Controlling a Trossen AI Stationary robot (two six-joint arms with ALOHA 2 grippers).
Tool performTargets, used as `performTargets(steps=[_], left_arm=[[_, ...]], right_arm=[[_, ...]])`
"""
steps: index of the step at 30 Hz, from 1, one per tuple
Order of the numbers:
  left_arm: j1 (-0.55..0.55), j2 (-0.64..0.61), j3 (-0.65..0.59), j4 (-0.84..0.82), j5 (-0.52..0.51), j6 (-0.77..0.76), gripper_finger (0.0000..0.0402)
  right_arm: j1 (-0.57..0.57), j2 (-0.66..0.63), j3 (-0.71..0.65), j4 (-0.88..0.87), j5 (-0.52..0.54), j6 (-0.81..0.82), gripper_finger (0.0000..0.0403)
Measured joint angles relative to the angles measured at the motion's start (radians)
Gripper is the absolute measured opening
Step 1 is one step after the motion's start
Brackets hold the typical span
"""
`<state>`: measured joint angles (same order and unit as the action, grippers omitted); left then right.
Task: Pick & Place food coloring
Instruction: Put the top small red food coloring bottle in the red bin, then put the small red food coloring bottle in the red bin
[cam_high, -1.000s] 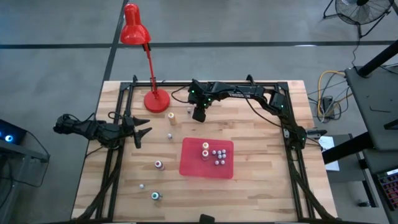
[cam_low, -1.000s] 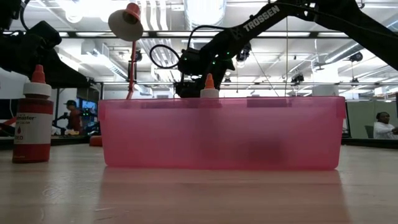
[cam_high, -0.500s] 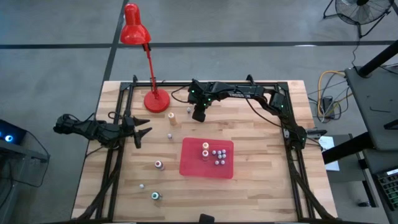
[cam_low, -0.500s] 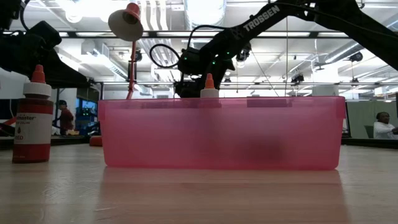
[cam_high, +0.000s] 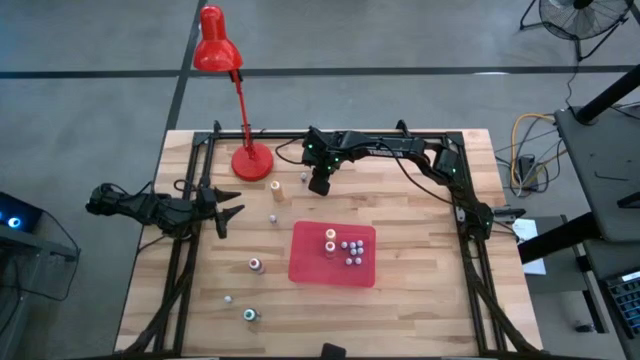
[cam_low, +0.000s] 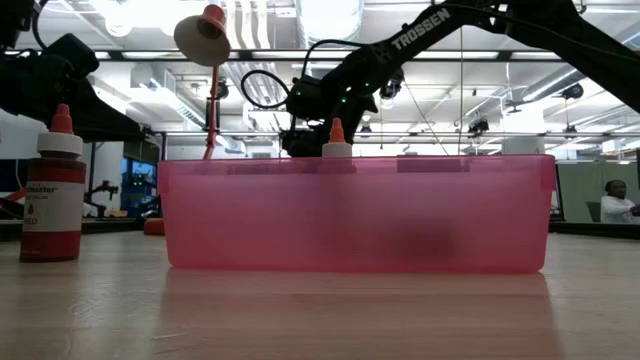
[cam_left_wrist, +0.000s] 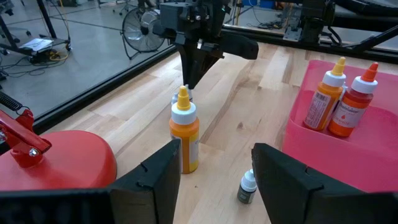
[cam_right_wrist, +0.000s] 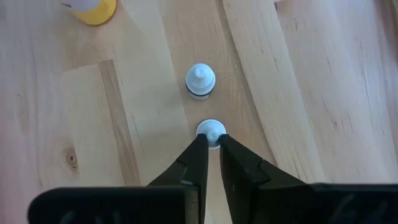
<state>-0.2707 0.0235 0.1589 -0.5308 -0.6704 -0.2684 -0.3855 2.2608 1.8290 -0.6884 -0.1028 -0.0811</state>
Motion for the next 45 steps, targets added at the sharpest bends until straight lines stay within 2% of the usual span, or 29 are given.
performTargets(steps=[29,33,38,45], left_arm=[[0.0,0.0,0.0,0.0,0.0,0.0,0.017],[0.0,0.0,0.0,0.0,0.0,0.0,0.017],[0.0,0.0,0.0,0.0,0.0,0.0,0.017],[0.0,0.0,0.0,0.0,0.0,0.0,0.017]], right_arm=[[0.002,-0.013,-0.002,-0.062,0.03,0.022,0.0008],[0.006,-0.056,-0.002,-0.135,0.082,0.039,0.0008],[0.017,-0.146,-0.002,-0.173,0.087,0.08,0.0008],[0.092,-0.311,-0.061,-0.138,0.087,0.134,0.0008]])
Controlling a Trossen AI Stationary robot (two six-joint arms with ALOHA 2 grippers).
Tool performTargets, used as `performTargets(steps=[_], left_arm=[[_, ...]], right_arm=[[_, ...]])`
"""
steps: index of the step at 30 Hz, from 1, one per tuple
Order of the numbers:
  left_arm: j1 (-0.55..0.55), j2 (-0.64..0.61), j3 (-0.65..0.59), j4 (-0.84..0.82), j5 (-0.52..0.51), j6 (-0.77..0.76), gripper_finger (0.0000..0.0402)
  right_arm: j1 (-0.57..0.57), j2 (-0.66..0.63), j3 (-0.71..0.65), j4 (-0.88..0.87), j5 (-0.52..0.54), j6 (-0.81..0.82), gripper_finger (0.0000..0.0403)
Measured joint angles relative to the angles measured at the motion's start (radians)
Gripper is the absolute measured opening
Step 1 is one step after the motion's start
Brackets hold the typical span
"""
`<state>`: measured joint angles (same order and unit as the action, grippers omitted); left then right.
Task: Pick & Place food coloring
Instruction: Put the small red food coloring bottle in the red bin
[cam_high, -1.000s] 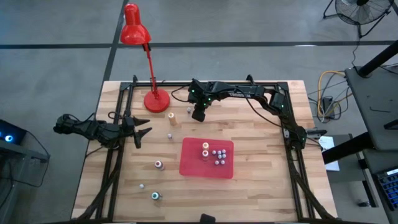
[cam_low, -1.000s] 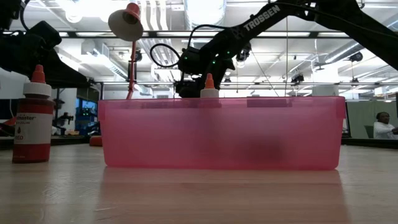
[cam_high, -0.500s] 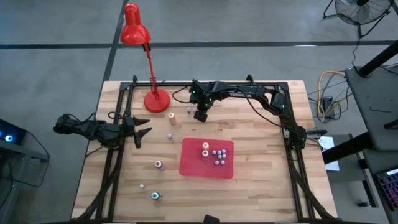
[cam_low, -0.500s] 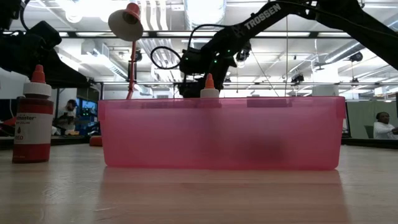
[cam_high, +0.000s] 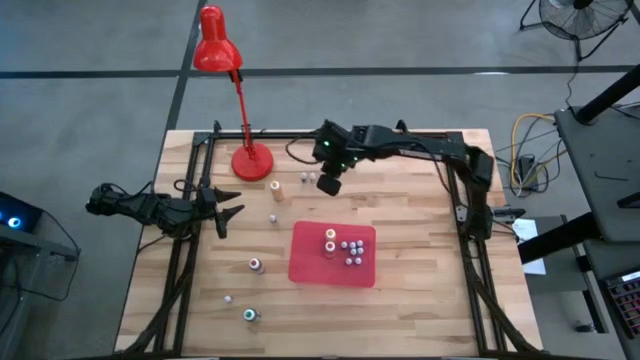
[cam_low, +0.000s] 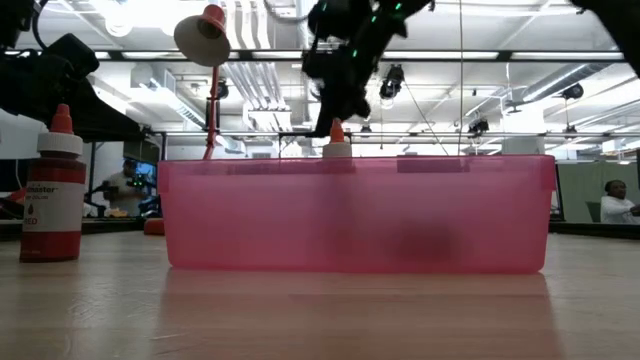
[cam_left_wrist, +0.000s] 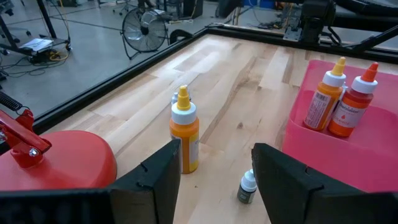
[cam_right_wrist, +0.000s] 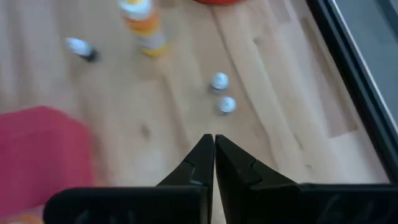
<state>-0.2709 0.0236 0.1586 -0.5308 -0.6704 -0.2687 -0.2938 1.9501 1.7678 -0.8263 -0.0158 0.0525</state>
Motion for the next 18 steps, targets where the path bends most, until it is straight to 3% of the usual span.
performTargets(steps=[9,18], left_arm=[[0.0,0.0,0.0,0.0,0.0,0.0,0.017],[0.0,0.0,0.0,0.0,0.0,0.0,0.017]], right_arm=[[0.15,-0.265,-0.325,0.185,0.045,0.123,0.0009],[0.386,-0.518,-0.656,0.425,0.036,0.132,0.0009]])
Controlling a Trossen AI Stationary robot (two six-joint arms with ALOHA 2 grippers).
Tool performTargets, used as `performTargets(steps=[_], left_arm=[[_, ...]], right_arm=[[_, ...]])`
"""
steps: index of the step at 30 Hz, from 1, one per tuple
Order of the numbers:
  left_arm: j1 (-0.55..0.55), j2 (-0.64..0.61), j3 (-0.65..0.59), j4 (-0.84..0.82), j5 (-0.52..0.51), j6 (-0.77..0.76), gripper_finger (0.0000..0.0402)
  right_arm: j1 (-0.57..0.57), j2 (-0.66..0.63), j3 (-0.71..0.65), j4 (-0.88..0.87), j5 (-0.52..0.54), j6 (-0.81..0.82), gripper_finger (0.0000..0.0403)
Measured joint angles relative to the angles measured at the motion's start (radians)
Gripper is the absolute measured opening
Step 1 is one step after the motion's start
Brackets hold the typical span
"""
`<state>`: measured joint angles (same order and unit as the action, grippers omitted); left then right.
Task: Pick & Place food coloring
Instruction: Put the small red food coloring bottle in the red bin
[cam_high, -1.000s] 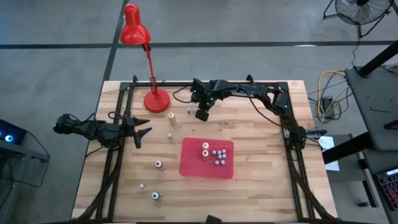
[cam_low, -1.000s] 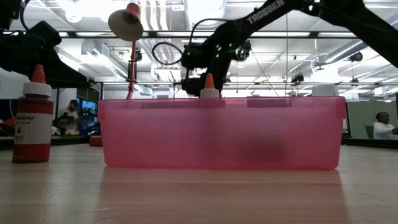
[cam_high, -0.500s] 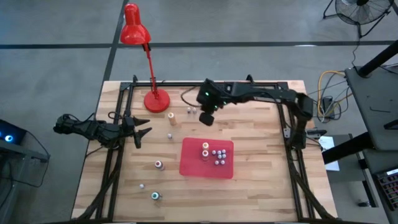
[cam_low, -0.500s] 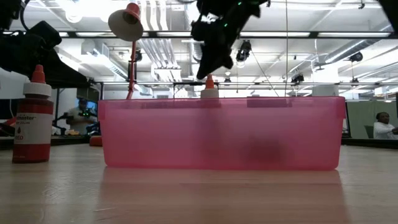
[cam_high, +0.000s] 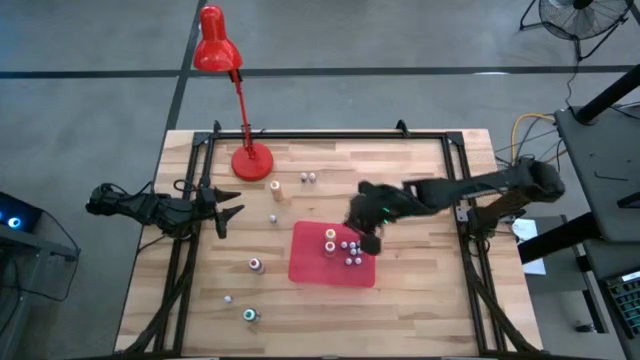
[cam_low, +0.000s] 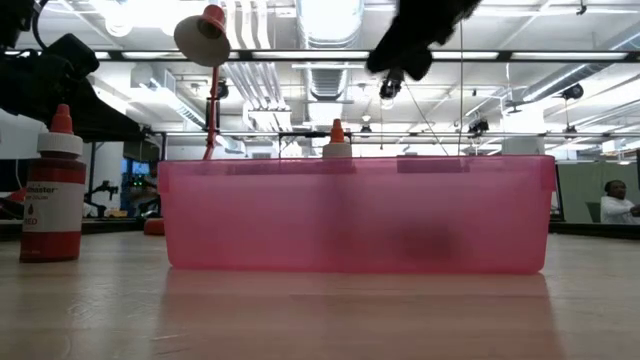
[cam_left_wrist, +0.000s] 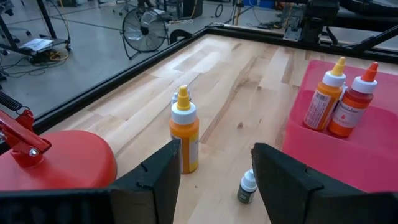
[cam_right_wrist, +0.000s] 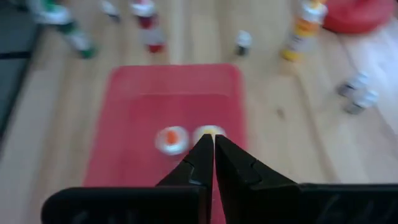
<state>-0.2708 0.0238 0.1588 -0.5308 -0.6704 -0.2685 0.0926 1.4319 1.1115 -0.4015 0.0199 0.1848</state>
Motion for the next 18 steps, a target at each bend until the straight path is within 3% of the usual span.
performTargets(steps=[8,12,18], left_arm=[[0.0,0.0,0.0,0.0,0.0,0.0,0.017],[0.0,0.0,0.0,0.0,0.0,0.0,0.017],[0.0,0.002,0.0,0.0,0.0,0.0,0.017]], right_arm=[[0.154,-0.219,-0.282,0.275,0.007,-0.041,0.0009],[0.163,-0.312,-0.39,0.319,0.008,-0.102,0.0009],[0.136,-0.469,-0.589,0.518,0.057,-0.007,0.0009]])
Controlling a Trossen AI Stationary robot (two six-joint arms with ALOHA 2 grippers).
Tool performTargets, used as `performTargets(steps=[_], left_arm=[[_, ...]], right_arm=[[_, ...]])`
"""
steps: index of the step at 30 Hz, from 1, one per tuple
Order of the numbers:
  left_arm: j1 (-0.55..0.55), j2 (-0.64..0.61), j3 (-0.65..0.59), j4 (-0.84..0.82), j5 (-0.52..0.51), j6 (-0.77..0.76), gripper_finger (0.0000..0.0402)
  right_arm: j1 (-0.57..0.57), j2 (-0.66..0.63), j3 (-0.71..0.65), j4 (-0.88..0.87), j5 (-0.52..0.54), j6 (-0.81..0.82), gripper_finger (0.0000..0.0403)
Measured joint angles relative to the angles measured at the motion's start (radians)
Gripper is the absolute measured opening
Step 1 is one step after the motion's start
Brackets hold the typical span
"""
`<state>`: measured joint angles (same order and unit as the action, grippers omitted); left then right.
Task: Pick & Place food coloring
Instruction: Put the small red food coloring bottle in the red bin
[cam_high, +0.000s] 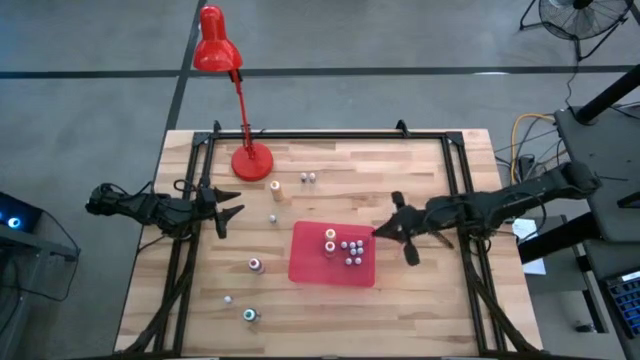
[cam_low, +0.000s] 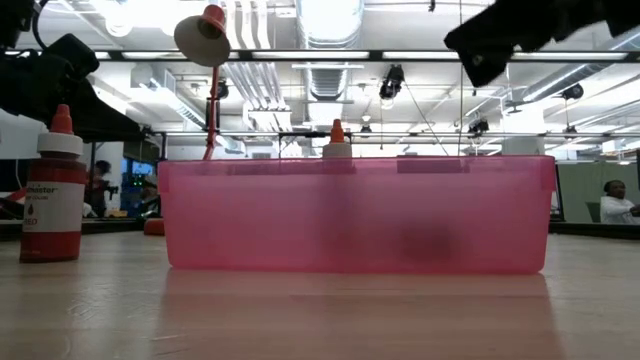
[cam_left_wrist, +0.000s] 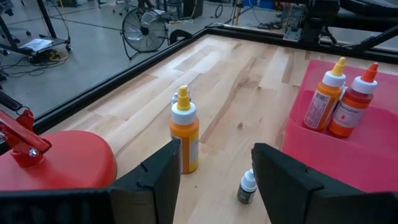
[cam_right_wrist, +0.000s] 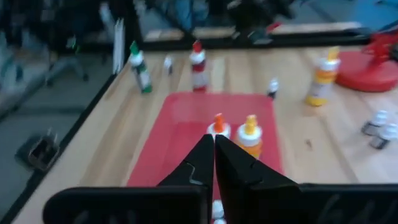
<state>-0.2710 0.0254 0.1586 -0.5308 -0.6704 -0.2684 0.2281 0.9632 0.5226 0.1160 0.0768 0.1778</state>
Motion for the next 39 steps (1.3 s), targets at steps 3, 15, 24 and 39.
performTargets(steps=[3,15,24,39], left_arm=[[0.0,0.0,0.0,0.0,0.0,0.0,0.017],[0.0,0.001,0.0,0.0,0.0,0.0,0.017],[0.0,0.002,0.0,0.0,0.0,0.0,0.017],[0.0,0.002,0.0,0.0,0.0,0.0,0.017]], right_arm=[[-0.02,-0.068,-0.081,0.048,0.025,0.029,0.0009],[-0.17,-0.177,-0.32,0.162,0.085,0.054,0.0009],[-0.23,-0.363,-0.433,0.19,0.086,-0.025,0.0009],[-0.347,-0.597,-0.514,0.167,0.084,-0.084,0.0009]])
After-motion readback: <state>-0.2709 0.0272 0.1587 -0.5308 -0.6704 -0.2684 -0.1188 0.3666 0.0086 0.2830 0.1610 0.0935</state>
